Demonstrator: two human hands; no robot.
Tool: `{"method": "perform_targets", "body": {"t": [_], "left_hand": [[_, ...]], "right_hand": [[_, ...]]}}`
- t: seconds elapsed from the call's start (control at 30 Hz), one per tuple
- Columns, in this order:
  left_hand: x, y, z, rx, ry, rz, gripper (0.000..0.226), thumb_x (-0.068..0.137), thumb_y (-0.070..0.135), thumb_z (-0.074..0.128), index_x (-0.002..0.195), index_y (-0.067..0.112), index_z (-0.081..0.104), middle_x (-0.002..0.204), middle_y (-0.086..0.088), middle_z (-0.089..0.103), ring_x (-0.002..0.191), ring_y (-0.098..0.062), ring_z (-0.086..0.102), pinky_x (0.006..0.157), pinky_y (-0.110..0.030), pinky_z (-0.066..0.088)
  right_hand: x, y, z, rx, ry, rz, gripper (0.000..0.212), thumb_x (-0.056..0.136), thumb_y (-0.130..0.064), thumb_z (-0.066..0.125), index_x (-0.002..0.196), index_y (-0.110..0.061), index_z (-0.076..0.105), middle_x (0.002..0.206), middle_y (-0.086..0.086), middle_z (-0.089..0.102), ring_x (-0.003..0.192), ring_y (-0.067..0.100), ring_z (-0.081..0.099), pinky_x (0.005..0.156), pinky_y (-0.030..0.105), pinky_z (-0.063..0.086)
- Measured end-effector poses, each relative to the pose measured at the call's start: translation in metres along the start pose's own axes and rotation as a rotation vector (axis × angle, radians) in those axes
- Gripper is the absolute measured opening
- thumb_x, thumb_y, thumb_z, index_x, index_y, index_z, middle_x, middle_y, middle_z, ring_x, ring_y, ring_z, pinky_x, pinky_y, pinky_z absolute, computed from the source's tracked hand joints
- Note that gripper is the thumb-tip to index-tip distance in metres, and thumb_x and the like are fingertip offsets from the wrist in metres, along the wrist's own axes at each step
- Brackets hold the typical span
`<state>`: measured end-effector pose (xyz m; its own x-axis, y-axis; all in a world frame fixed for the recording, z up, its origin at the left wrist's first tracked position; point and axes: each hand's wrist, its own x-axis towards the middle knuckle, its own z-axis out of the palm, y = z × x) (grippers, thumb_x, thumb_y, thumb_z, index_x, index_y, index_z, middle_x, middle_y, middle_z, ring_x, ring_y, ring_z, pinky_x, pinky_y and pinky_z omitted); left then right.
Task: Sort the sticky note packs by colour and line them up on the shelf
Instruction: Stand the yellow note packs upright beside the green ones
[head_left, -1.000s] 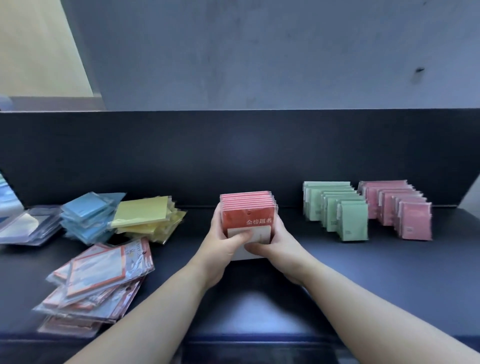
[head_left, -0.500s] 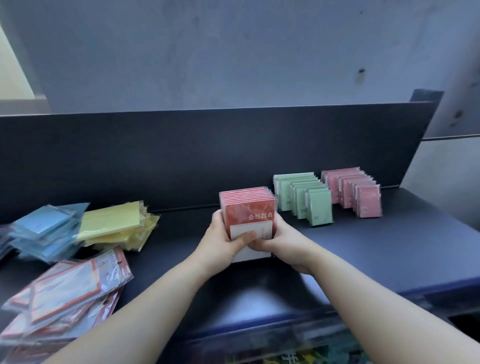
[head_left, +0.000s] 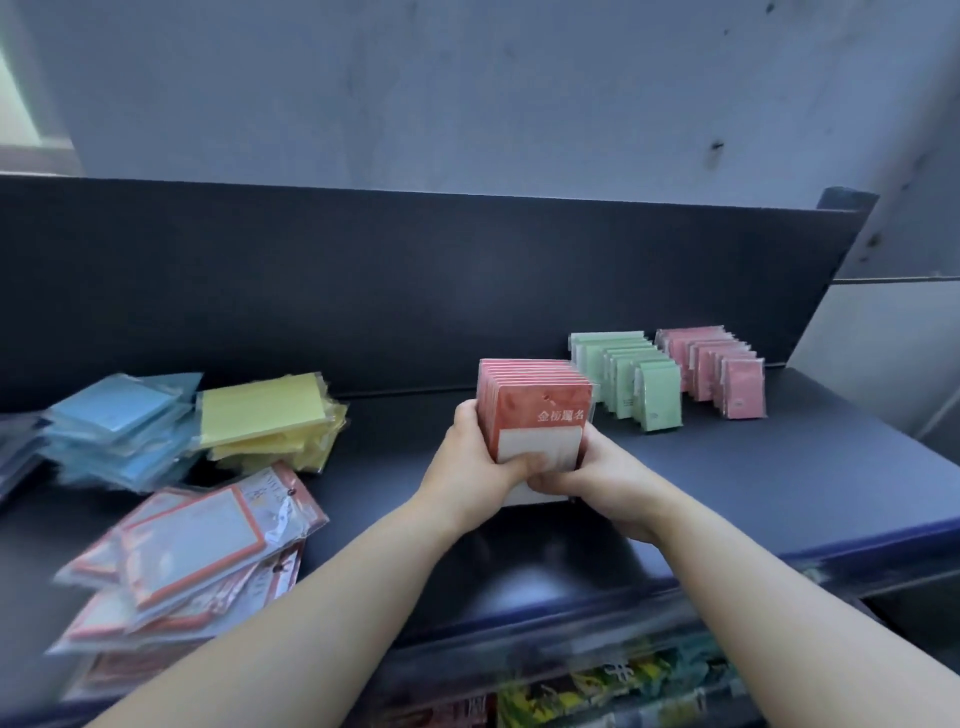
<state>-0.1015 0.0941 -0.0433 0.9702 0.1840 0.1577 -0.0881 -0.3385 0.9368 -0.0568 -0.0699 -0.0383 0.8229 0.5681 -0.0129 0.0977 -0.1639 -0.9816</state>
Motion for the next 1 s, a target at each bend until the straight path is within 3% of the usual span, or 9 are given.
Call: {"method": "perform_targets", "body": {"t": [0.17,0.37,0.47,0.57,0.7,0.83,0.93,1.0], "left_hand": [[-0.015,0.008,-0.050,-0.153,0.104,-0.002,0.060,0.071,0.031,0.084,0.118,0.022,0.047,0.108,0.010,0.066,0.099,-0.006,0.064,0.088,-0.033,0.054],[-0.036,0.010,-0.113,-0.267,0.119,-0.049,0.075,0.061,0.052,0.077,0.123,0.020,0.050,0.113,0.001,0.068,0.103,-0.015,0.067,0.092,-0.043,0.054],[-0.049,0.007,-0.140,-0.319,0.176,-0.094,0.068,0.060,0.044,0.079,0.119,0.020,0.054,0.111,-0.002,0.070,0.101,-0.018,0.068,0.093,-0.042,0.054],[-0.062,0.007,-0.165,-0.387,0.261,-0.155,0.056,0.073,0.028,0.082,0.120,0.016,0.053,0.107,-0.005,0.070,0.096,-0.020,0.070,0.087,-0.038,0.056],[-0.087,0.010,-0.209,-0.547,0.382,-0.223,0.060,0.076,0.022,0.078,0.125,0.011,0.046,0.109,-0.012,0.069,0.091,-0.027,0.072,0.078,-0.041,0.058],[-0.122,0.007,-0.256,-0.507,0.485,-0.268,0.038,0.082,0.017,0.071,0.115,0.012,0.053,0.104,-0.012,0.070,0.085,-0.024,0.072,0.069,-0.036,0.060],[-0.152,-0.007,-0.295,-0.464,0.506,-0.362,0.039,0.081,0.016,0.068,0.118,0.009,0.056,0.104,-0.011,0.073,0.091,-0.025,0.071,0.078,-0.038,0.059],[-0.173,-0.017,-0.317,-0.455,0.468,-0.454,0.043,0.075,0.018,0.067,0.116,0.008,0.059,0.099,-0.011,0.074,0.082,-0.022,0.072,0.072,-0.034,0.060]], "right_hand": [[0.014,-0.030,0.037,0.105,-0.138,-0.046,0.055,0.080,0.001,0.066,0.130,-0.013,0.049,0.121,0.008,0.066,0.111,0.022,0.064,0.086,0.028,0.053],[0.034,-0.059,0.097,0.187,-0.272,-0.092,0.051,0.080,-0.008,0.066,0.129,-0.013,0.052,0.119,0.010,0.067,0.110,0.025,0.064,0.085,0.028,0.054],[0.040,-0.070,0.125,0.212,-0.332,-0.099,0.048,0.080,-0.016,0.063,0.127,-0.015,0.055,0.119,0.010,0.067,0.110,0.026,0.064,0.085,0.028,0.053],[0.044,-0.083,0.150,0.169,-0.370,-0.121,0.047,0.081,-0.022,0.065,0.126,-0.018,0.055,0.118,0.007,0.068,0.109,0.023,0.065,0.087,0.028,0.053],[0.050,-0.099,0.186,0.145,-0.405,-0.094,0.050,0.081,-0.038,0.063,0.126,-0.020,0.054,0.114,0.000,0.070,0.104,0.018,0.067,0.083,0.027,0.054],[0.057,-0.108,0.227,-0.180,-0.388,-0.098,0.074,0.075,-0.073,0.058,0.130,-0.023,0.052,0.120,0.003,0.067,0.103,0.016,0.066,0.095,0.042,0.049],[0.057,-0.112,0.256,-0.265,-0.292,-0.215,0.046,0.093,-0.049,0.051,0.114,-0.011,0.062,0.110,0.015,0.067,0.084,0.014,0.058,0.083,0.040,0.050],[0.056,-0.113,0.269,-0.273,-0.252,-0.223,0.044,0.094,-0.041,0.052,0.126,-0.012,0.058,0.116,0.008,0.066,0.090,0.010,0.059,0.088,0.037,0.050]]}}
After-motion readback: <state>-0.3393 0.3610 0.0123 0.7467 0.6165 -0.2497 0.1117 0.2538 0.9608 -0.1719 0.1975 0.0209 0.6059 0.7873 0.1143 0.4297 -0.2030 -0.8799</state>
